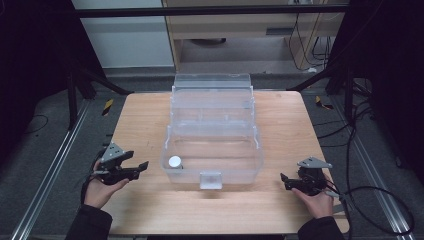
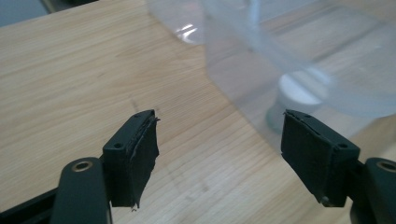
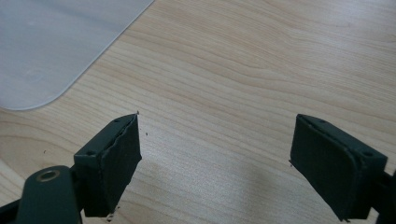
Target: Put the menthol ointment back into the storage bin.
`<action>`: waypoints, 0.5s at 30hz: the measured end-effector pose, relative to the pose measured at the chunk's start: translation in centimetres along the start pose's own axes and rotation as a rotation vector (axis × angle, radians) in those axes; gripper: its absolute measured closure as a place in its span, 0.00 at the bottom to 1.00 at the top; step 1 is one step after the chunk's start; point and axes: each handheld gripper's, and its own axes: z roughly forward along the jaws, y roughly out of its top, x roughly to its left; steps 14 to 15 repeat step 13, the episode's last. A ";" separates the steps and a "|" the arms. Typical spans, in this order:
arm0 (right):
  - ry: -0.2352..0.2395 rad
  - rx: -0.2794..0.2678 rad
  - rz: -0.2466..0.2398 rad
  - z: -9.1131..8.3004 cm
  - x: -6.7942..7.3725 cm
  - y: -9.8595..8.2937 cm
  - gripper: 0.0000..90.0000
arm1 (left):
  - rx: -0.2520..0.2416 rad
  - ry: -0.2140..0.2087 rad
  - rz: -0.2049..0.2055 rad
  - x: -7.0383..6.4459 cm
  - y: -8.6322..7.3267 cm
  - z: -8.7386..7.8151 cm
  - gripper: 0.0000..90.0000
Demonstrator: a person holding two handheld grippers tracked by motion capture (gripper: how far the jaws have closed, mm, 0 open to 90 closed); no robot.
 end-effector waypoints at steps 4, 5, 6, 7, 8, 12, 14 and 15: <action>0.000 -0.004 0.010 -0.2 0.0 0.0 0.18 | -0.013 0.054 -0.047 0.3 -1.3 0.5 0.29; -0.003 -0.008 0.005 -0.1 -0.1 -0.1 0.18 | -0.010 0.068 -0.056 0.4 -1.5 0.5 0.29; -0.003 -0.010 0.013 -0.1 -0.2 -0.1 0.18 | -0.006 0.079 -0.061 0.5 -1.7 0.5 0.29; -0.001 -0.011 0.017 -0.1 -0.2 -0.2 0.18 | -0.016 0.103 -0.080 0.6 -2.0 0.5 0.29; -0.001 -0.006 0.025 -0.1 -0.2 -0.2 0.18 | -0.023 0.118 -0.103 0.8 -2.3 0.5 0.29; -0.006 -0.019 0.026 -0.2 -0.3 -0.2 0.18 | -0.022 0.162 -0.145 1.3 -3.2 0.4 0.29; -0.006 -0.020 0.027 -0.3 -0.4 -0.3 0.18 | -0.024 0.179 -0.162 1.5 -3.5 0.3 0.29; -0.006 -0.020 0.027 -0.3 -0.4 -0.3 0.18 | -0.024 0.179 -0.162 1.5 -3.5 0.3 0.29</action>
